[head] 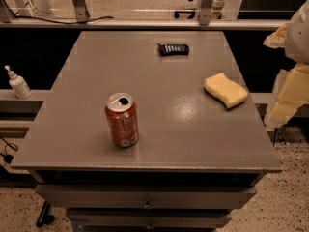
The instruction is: Move rxbar blueberry near coke can
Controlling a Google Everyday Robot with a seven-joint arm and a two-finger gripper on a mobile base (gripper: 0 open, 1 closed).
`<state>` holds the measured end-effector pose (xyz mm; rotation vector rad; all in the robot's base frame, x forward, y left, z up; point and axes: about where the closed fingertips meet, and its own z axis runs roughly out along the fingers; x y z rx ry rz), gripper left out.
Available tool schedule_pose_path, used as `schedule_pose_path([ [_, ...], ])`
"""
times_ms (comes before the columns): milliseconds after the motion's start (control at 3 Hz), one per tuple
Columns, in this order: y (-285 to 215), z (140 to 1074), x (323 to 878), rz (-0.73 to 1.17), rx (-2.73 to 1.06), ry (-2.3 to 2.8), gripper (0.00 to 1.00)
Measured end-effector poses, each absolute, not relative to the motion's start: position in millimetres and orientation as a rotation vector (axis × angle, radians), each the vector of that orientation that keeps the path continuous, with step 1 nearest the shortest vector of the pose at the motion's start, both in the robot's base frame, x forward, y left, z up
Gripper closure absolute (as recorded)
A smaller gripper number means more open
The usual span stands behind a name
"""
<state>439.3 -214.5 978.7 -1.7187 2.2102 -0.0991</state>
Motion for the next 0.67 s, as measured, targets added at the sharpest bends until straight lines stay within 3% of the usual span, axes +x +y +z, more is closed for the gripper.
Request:
schedule_pose_path([
  [667, -159.1, 951.4, 518.0, 0.072, -1.625, 2.039, 0.0],
])
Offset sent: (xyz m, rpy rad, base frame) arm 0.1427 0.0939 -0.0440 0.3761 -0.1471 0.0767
